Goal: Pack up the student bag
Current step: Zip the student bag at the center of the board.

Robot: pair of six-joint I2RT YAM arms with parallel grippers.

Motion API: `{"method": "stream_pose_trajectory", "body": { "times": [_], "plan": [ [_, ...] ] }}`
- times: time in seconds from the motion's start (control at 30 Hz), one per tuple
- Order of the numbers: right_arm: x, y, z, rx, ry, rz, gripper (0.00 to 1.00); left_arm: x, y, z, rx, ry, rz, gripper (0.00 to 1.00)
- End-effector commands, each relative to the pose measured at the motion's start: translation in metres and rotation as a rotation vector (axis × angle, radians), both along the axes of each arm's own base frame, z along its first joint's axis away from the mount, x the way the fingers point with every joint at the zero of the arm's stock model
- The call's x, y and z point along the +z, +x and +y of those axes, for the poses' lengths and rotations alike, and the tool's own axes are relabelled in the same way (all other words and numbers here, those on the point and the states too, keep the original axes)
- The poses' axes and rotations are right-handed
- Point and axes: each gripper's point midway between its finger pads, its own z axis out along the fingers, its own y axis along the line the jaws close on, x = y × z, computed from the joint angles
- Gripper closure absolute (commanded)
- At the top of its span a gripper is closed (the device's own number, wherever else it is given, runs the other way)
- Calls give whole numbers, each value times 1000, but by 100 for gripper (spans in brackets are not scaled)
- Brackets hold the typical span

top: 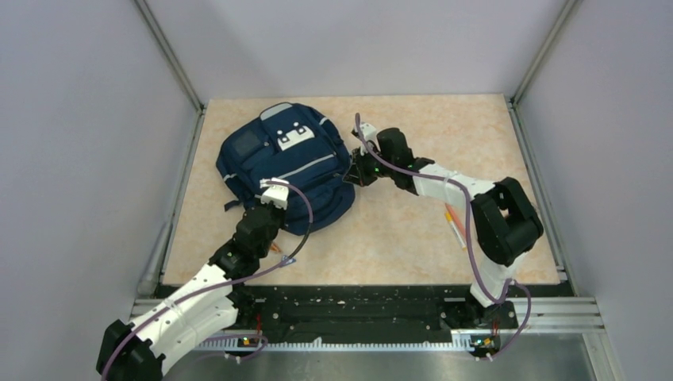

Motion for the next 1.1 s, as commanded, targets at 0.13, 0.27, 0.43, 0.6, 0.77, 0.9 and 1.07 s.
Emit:
{"method": "stream_pose_trajectory", "body": {
  "times": [0.13, 0.27, 0.43, 0.6, 0.77, 0.9, 1.07],
  "plan": [
    [-35, 67, -112, -437, -309, -41, 100, 34, 2, 68, 356, 42, -91, 100],
    [-37, 62, -107, -406, -290, -29, 100, 35, 10, 41, 200, 63, -74, 100],
    [-17, 44, -83, -300, -174, -23, 100, 41, 12, -31, -182, 17, -54, 55],
    [4, 28, -72, -256, -129, -47, 100, 61, 11, -98, -442, -50, -57, 36],
    [8, 24, -70, -246, -109, -49, 100, 49, 37, -142, -505, 25, -15, 36],
    [9, 20, -68, -235, -95, -46, 100, 41, 74, -152, -400, 70, -16, 33],
    [15, 17, -66, -224, -73, -57, 100, 40, 110, -149, -244, 74, -74, 32]
  ]
}}
